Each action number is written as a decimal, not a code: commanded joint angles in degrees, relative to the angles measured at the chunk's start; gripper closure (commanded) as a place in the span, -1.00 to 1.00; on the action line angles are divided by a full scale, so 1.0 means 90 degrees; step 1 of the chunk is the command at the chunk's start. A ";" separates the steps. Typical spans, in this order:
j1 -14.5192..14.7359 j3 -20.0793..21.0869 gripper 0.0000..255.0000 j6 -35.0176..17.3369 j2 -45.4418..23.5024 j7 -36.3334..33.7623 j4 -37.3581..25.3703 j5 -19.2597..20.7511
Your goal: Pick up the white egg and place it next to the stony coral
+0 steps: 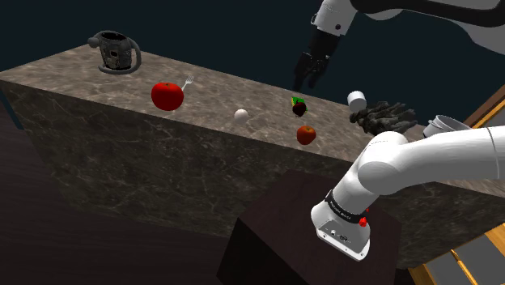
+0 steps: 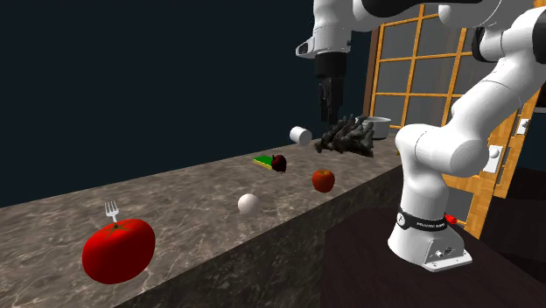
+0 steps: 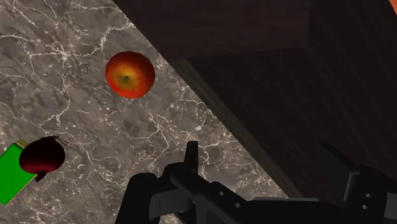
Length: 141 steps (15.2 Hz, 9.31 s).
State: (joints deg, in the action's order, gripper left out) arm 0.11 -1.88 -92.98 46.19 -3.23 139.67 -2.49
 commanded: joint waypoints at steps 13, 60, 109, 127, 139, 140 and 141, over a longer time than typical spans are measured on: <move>0.0002 -0.0034 -1.00 -0.2746 -0.2391 0.0049 0.0109 -0.0076; 0.0033 -0.0066 1.00 -0.3802 -0.4350 0.0053 -0.0973 -0.0184; -0.0233 -0.0430 1.00 -0.0092 -0.2811 0.0390 -0.3122 0.0070; -0.1157 -0.1917 1.00 0.0829 -0.0300 0.2382 -0.1568 0.1214; -0.1531 -0.2751 -1.00 0.0879 0.0269 0.3295 -0.1144 0.1915; -0.1535 -0.2810 -1.00 0.0688 0.0278 0.3294 -0.0935 0.1949; -0.1538 -0.2873 -1.00 0.0495 0.0277 0.3294 -0.0732 0.1983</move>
State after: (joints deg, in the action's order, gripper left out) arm -13.66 -27.00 -86.72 48.65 26.21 131.28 14.92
